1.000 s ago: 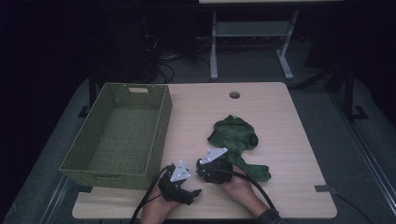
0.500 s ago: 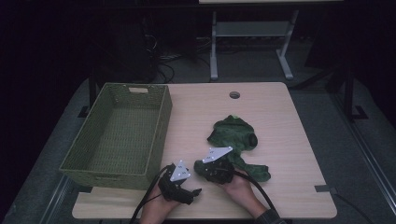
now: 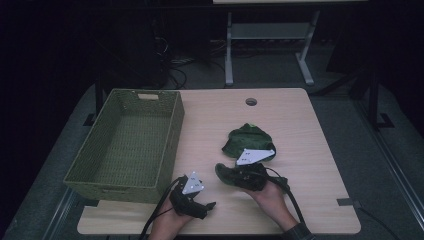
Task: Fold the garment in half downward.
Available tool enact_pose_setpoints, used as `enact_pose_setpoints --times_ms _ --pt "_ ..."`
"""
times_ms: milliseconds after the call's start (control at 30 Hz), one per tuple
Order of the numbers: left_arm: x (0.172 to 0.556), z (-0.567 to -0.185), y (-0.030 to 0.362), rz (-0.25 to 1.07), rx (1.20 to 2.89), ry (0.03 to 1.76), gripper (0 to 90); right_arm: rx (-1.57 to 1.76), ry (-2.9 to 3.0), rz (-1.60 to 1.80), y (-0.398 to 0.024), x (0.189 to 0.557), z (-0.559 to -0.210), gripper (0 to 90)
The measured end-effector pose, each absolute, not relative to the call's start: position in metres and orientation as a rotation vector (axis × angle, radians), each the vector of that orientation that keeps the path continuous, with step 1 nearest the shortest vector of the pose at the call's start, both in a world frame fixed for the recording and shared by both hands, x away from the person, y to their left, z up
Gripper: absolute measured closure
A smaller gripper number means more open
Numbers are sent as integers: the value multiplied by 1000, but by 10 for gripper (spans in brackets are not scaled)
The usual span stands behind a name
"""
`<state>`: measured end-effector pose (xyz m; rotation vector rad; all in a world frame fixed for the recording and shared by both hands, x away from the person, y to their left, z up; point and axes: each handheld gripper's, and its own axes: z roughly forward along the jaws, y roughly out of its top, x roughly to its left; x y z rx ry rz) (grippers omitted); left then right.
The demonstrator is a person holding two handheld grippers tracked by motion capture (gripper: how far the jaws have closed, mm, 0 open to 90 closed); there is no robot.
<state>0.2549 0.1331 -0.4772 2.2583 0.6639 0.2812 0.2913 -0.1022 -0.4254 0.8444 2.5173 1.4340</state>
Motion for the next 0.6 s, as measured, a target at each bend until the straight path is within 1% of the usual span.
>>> enact_pose_setpoints --times_ms 167,467,600 --pt "255 -477 133 281 2255 666 140 879 2468 1458 -121 287 -421 847" --pt "255 -477 133 281 2257 664 141 979 2440 1440 -150 283 -428 830" --pt "255 -478 132 275 2250 669 140 1014 2435 1406 -159 284 -431 784"
